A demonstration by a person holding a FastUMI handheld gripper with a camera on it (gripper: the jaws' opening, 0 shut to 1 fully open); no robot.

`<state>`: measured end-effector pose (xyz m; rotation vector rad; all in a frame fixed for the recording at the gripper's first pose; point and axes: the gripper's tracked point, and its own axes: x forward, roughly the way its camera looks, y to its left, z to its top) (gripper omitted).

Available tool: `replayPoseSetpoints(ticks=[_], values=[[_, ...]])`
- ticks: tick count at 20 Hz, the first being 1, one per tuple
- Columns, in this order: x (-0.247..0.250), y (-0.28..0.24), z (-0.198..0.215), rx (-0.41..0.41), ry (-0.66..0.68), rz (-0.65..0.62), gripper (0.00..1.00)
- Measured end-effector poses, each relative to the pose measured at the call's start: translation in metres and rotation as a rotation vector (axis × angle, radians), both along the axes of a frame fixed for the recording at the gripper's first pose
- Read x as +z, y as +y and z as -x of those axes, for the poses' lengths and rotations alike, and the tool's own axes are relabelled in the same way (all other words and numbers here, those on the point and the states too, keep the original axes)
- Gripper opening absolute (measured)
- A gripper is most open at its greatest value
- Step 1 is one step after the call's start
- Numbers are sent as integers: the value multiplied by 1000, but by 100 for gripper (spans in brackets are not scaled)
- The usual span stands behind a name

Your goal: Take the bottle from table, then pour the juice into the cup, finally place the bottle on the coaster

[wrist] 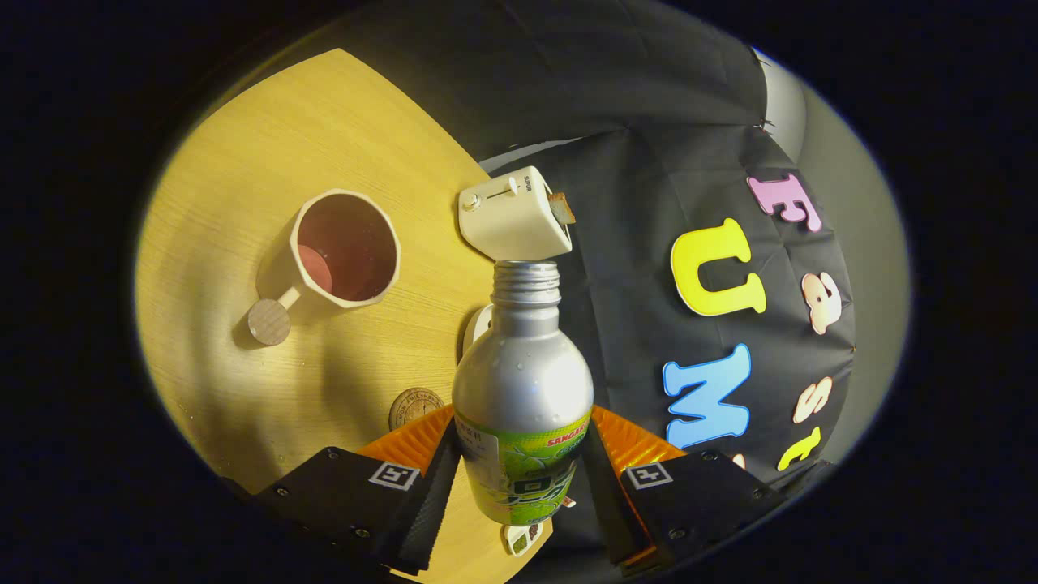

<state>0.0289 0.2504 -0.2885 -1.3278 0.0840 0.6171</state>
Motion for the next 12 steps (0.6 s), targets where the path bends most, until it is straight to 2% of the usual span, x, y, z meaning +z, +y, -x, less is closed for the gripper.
replayPoseSetpoints(ticks=[12], values=[[-3,12,-3,97,-39,159,77]])
